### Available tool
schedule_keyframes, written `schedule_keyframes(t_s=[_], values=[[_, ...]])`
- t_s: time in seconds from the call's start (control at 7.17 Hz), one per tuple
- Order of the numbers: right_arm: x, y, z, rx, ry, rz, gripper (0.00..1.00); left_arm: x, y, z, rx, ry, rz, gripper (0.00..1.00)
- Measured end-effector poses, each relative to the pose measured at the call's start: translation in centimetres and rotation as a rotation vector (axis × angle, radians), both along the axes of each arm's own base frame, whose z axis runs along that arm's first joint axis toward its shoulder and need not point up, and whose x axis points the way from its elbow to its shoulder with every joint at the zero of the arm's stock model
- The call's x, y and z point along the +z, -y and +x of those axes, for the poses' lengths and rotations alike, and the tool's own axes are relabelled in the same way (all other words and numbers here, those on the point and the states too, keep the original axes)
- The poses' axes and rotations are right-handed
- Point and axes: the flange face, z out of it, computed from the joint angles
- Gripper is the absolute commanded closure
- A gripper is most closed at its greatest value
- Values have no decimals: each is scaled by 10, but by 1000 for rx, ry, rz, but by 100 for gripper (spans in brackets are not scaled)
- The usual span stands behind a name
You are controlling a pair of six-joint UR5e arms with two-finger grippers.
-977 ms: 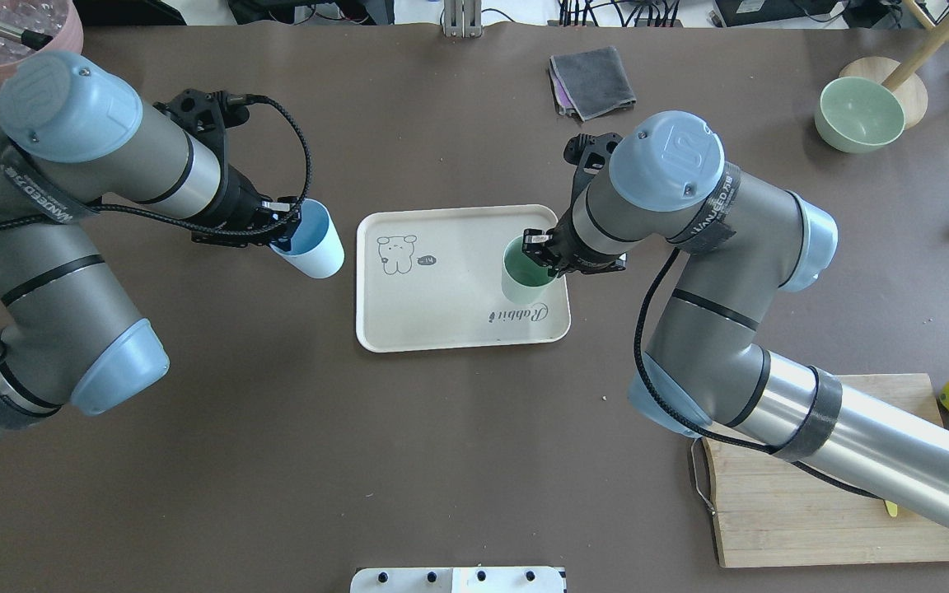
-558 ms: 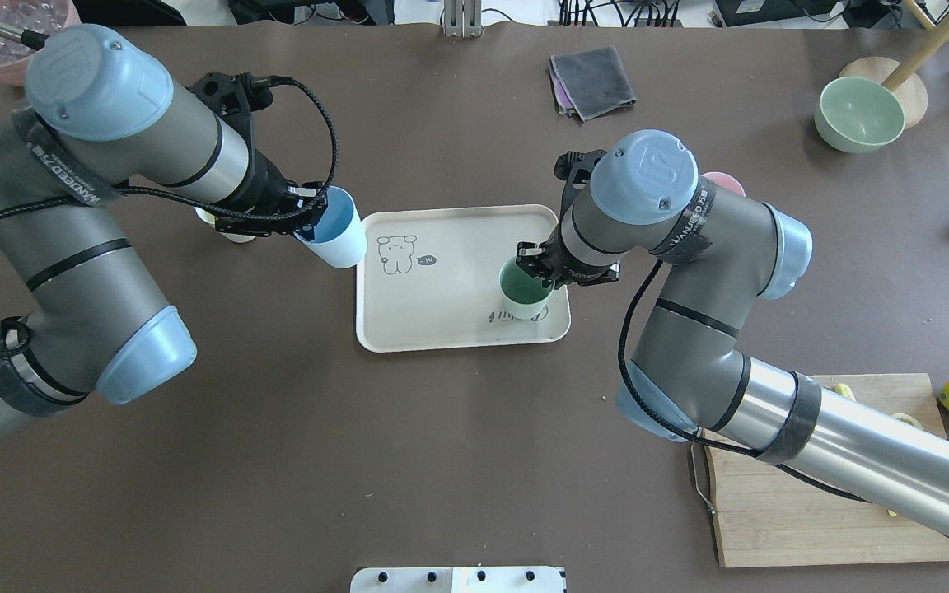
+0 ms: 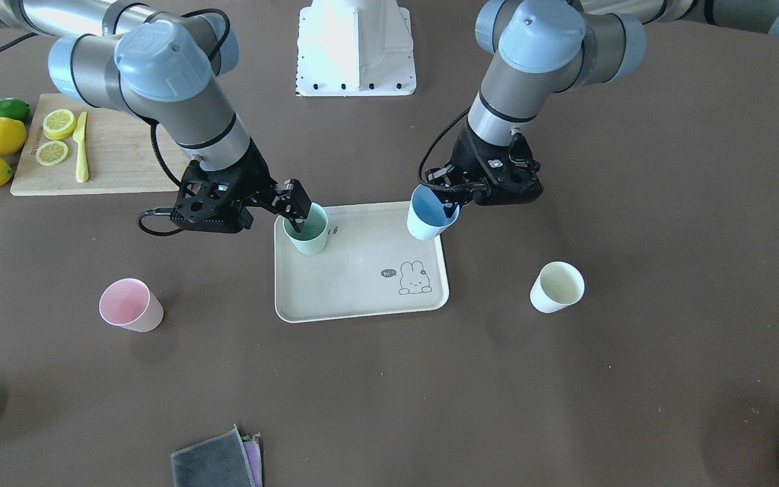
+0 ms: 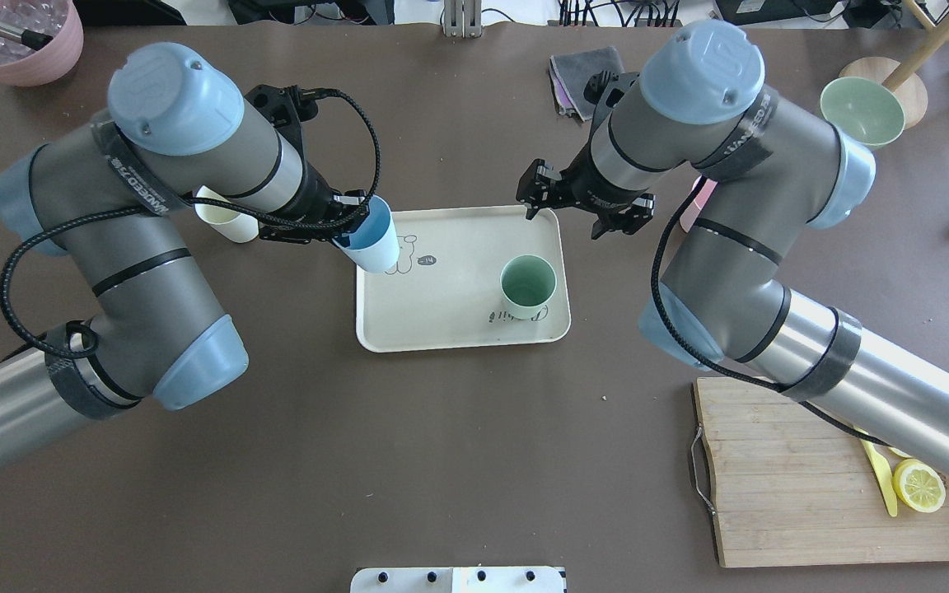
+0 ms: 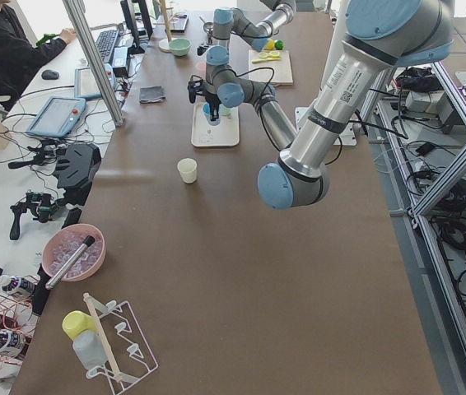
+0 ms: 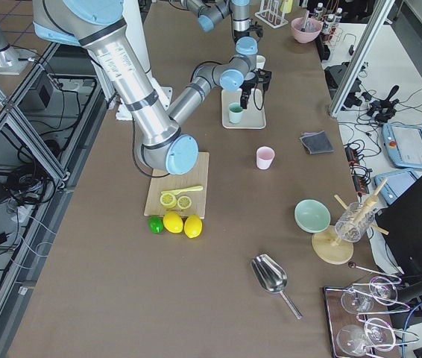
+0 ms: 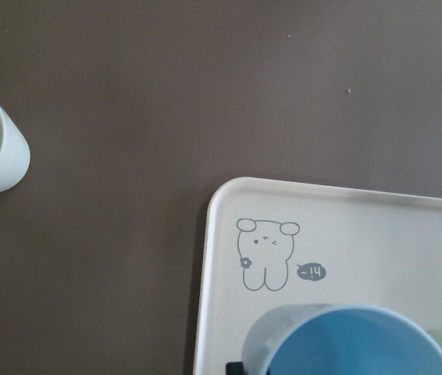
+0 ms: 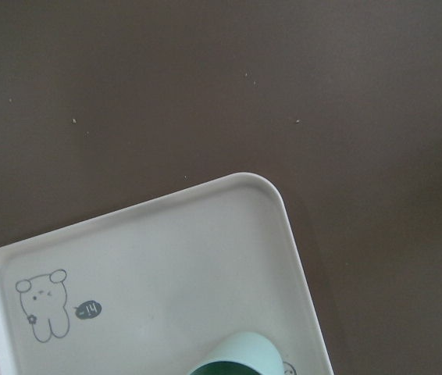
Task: Place all cups on tray
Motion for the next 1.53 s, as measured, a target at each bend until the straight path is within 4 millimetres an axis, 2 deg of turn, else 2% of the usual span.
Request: schedule_keyframes(t_s=[0.14,0.28,0.56,0.7,0.84,0.98,1.12,1.26,1.53], values=[[1,22,33,0,-21,9,0,1,-7,20,-7,17,3,100],[12,48,69,-13,-58,45,0,5,-13,36,-14,34,8,100],[52,88,127,-51,-129,106,0,17,-24,62,-16,59,23,100],[75,103,145,-69,-158,123,0,21,-32,74,-13,65,35,100],[95,116,156,-87,-184,129,0,24,-38,81,-7,68,41,90],[111,123,163,-101,-203,130,0,26,-43,85,0,71,43,27],[125,126,167,-110,-214,125,0,27,-46,87,5,72,45,4],[144,126,170,-112,-216,129,0,23,-48,86,7,65,51,3],[192,118,168,-105,-193,161,0,6,-44,69,-2,42,71,3]])
